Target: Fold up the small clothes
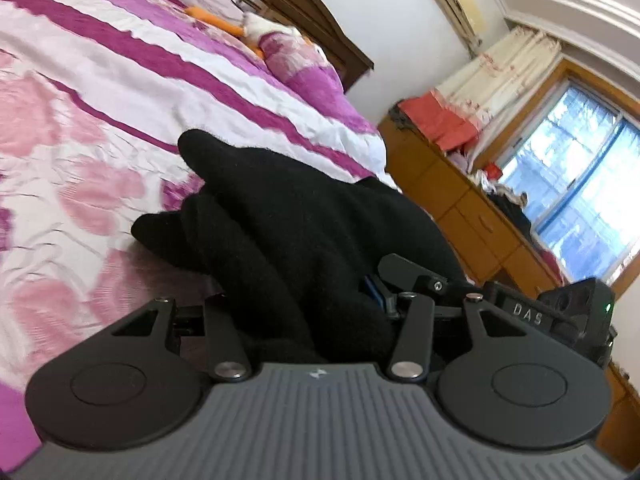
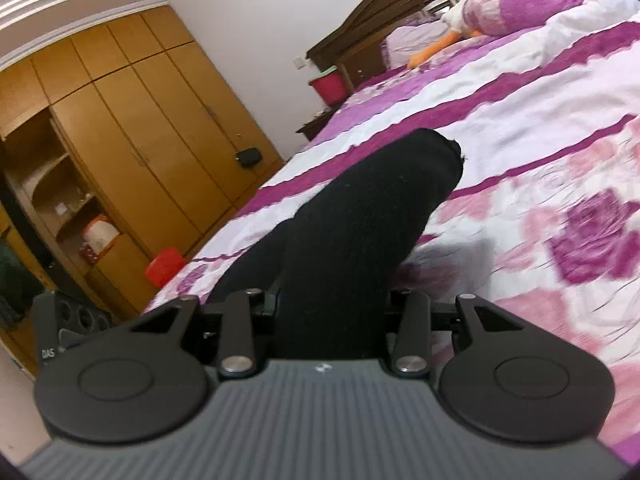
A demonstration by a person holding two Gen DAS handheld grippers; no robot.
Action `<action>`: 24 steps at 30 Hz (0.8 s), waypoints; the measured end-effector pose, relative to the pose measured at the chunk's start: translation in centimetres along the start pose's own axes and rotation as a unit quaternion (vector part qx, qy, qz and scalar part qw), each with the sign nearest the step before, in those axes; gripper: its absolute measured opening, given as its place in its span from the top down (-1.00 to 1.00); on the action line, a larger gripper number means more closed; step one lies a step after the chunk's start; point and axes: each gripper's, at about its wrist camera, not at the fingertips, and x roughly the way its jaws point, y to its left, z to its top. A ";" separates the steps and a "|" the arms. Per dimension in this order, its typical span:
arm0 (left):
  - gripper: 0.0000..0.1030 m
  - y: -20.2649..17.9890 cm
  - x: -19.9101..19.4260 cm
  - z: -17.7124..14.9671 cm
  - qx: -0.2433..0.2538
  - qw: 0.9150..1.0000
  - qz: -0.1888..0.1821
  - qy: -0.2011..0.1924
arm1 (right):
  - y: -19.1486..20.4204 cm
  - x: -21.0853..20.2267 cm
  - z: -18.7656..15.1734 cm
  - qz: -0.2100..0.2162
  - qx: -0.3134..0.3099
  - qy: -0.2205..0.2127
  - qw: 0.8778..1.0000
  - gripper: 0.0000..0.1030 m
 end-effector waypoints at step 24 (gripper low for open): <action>-0.36 -0.8 1.6 -3.1 0.089 0.975 0.197 0.052 | -5.1 -2.0 -5.6 -0.099 0.045 0.045 0.993 -0.06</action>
